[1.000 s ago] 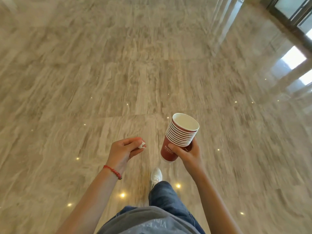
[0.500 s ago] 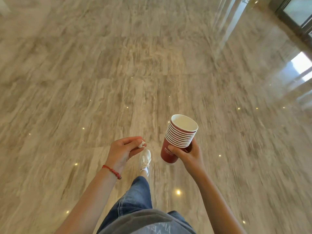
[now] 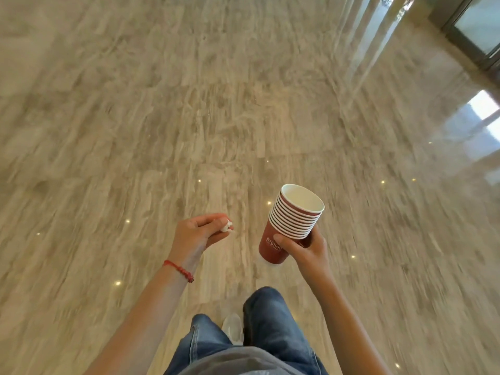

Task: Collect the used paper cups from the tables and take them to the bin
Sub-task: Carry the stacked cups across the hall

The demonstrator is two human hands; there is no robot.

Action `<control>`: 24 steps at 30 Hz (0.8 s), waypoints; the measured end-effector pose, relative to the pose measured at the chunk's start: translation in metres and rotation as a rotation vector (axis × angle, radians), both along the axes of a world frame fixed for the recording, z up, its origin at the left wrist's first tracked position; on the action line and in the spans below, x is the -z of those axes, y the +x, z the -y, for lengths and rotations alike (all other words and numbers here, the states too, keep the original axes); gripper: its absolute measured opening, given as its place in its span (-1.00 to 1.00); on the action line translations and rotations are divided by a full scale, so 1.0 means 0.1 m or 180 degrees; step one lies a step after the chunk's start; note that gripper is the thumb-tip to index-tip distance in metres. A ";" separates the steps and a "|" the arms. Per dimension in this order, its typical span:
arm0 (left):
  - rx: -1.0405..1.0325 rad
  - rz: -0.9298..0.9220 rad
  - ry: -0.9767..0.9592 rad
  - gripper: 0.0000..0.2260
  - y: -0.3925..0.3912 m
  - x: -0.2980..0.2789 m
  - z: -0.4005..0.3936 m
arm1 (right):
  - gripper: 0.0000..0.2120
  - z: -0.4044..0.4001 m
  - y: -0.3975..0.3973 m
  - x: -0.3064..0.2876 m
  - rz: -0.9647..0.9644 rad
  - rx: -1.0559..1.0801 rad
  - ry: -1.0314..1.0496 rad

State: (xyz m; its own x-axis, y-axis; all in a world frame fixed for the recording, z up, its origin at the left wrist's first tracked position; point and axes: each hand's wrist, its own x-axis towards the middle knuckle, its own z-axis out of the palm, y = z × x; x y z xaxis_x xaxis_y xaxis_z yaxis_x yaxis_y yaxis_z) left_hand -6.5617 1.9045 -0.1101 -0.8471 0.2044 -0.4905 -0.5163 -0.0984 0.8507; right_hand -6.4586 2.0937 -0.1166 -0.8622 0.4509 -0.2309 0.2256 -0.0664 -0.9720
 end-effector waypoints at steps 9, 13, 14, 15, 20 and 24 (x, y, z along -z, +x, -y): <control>0.0076 0.0079 0.0068 -0.92 -1.90 0.22 -1.22 | -0.55 -1.18 -1.91 0.23 0.0011 0.0120 0.0058; 0.0102 0.0036 0.0130 -0.95 -2.80 0.09 -1.79 | -0.57 -1.80 -2.86 0.06 -0.0057 0.0096 0.0103; 0.0124 0.0001 0.0173 -0.95 -3.02 0.05 -1.91 | -0.58 -1.94 -3.09 0.02 -0.0075 0.0066 0.0146; 0.0143 -0.0017 0.0175 -0.94 -3.23 0.01 -2.01 | -0.59 -2.07 -3.30 -0.03 -0.0078 0.0036 0.0141; 0.0014 0.0086 0.0162 -0.94 -4.16 -0.06 -2.44 | -0.59 -2.48 -4.24 -0.07 -0.0001 0.0006 0.0160; -0.0008 0.0141 0.0158 -0.94 -5.05 0.04 -2.83 | -0.59 -2.76 -5.07 0.07 0.0076 -0.0032 0.0115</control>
State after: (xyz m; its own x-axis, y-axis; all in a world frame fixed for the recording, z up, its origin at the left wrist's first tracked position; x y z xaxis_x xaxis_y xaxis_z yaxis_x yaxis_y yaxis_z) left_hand -7.0664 2.1874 -0.1141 -0.8253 0.2273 -0.5169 -0.5531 -0.1413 0.8210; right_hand -6.9660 2.3699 -0.1240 -0.8611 0.4507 -0.2352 0.2492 -0.0290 -0.9680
